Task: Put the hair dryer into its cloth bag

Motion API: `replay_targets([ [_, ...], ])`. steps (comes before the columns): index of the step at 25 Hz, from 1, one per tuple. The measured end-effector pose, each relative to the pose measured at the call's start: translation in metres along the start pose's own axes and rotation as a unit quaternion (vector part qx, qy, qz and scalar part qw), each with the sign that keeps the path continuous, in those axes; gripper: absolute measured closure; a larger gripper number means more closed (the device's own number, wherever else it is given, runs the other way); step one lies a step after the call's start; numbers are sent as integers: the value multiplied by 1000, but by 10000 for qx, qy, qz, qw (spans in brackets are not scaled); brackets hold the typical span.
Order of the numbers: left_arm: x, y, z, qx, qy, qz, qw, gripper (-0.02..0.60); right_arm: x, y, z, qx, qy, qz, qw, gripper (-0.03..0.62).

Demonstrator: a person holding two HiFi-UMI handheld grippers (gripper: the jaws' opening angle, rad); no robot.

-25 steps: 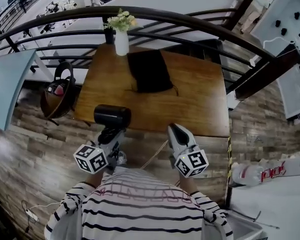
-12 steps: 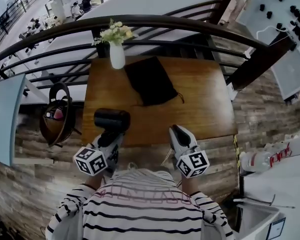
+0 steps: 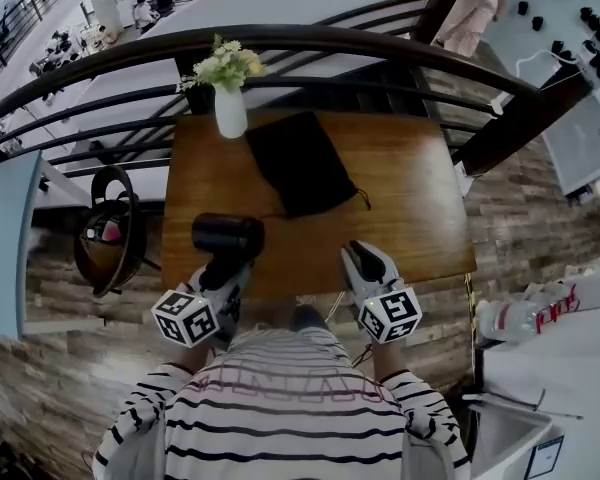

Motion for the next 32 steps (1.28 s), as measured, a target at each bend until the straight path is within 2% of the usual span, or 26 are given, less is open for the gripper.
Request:
replay_targets([
  [4, -4, -10, 10, -150, 110, -89, 9998, 426, 6, -33, -28, -219, 570, 412, 9973, 504],
  [10, -5, -35, 20, -395, 162, -115, 9990, 426, 27, -77, -77, -317, 1240, 1109, 9856, 477],
  [14, -10, -57, 28, -553, 250, -120, 9981, 426, 43, -112, -111, -477, 1508, 1606, 9743, 477],
  [16, -13, -69, 29, -639, 271, -91, 9975, 426, 50, -128, -127, -624, 1791, 1950, 9623, 470],
  [18, -15, -78, 30, -718, 297, -81, 9969, 426, 59, -142, -140, -831, 2282, 2317, 9420, 454],
  [23, -15, -94, 36, -951, 387, -101, 9947, 426, 75, -175, -163, -1333, 3541, 2941, 8777, 434],
  [25, -15, -99, 39, -1045, 434, -110, 9935, 426, 81, -186, -172, -1520, 4054, 3125, 8455, 434],
  [29, -15, -104, 44, -1243, 519, -152, 9908, 426, 95, -202, -184, -1970, 5012, 3377, 7720, 437],
  [32, -15, -106, 46, -1378, 600, -183, 9885, 426, 104, -212, -190, -2252, 5443, 3497, 7285, 437],
])
Point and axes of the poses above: the fingertips, and each gripper's own axes: y backward along the fingers, z to its left, x out of its underside, the point moved 7 cm from there along y, backward along the fingers, and after that the axes turned 2 degrees about -z, right-handed, at the moved point
